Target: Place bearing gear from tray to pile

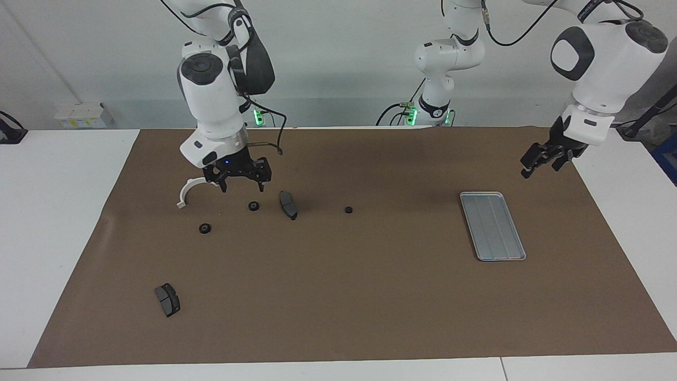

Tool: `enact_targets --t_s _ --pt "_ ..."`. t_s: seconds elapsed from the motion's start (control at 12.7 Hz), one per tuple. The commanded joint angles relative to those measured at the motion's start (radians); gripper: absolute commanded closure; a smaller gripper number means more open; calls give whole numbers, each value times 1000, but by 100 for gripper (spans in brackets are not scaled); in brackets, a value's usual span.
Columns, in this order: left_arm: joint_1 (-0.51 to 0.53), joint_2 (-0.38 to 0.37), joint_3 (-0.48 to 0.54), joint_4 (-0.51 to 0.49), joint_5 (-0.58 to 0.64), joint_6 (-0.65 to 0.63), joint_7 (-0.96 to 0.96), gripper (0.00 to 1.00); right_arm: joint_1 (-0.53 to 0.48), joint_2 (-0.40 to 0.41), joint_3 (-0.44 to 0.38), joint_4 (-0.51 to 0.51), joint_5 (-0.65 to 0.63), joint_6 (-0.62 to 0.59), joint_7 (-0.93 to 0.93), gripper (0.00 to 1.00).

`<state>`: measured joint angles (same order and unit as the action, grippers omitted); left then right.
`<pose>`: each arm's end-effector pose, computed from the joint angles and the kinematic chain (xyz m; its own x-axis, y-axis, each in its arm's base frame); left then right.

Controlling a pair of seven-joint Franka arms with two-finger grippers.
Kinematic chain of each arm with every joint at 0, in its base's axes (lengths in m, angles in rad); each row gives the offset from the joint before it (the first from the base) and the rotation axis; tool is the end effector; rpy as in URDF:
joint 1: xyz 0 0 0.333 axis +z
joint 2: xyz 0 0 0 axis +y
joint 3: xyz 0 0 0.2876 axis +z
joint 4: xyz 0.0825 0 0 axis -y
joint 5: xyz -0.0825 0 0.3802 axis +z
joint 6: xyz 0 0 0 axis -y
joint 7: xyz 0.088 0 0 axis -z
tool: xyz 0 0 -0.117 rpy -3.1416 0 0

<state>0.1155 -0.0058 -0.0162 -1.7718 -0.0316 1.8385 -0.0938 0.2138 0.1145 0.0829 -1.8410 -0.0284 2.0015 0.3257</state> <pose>0.5636 0.0533 0.5180 0.9774 0.1998 0.0691 0.1976 -0.9796 0.0375 0.5665 0.1698 0.4305 0.9986 -0.0184 0.0493 -0.0185 -0.9998 0.0012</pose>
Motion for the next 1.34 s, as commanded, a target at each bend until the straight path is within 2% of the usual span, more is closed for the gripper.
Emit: enact_targets --t_s 0.0,0.39,0.63,0.79,0.86,1.02,1.26 --pt "4 -3 -16 9 -1 13 -9 0 76 56 0 -20 10 98 97 0" --pt "-59 -13 -33 28 13 13 6 0 226 166 -2 -11 -7 236 254 0" --pt "-94 -13 -47 28 81 24 9 0 298 200 -2 5 -10 241 297 0" --pt "-132 -14 -50 26 79 12 6 0 349 290 -3 58 -66 247 376 0" --pt "-145 -16 -50 26 78 -4 5 0 357 322 -2 72 -106 272 413 2" --pt "-163 -22 -53 29 78 -76 8 0 377 347 -2 68 -119 293 431 13" --pt "-168 -28 -62 29 72 -82 -12 0 401 370 -2 63 -119 321 470 27"
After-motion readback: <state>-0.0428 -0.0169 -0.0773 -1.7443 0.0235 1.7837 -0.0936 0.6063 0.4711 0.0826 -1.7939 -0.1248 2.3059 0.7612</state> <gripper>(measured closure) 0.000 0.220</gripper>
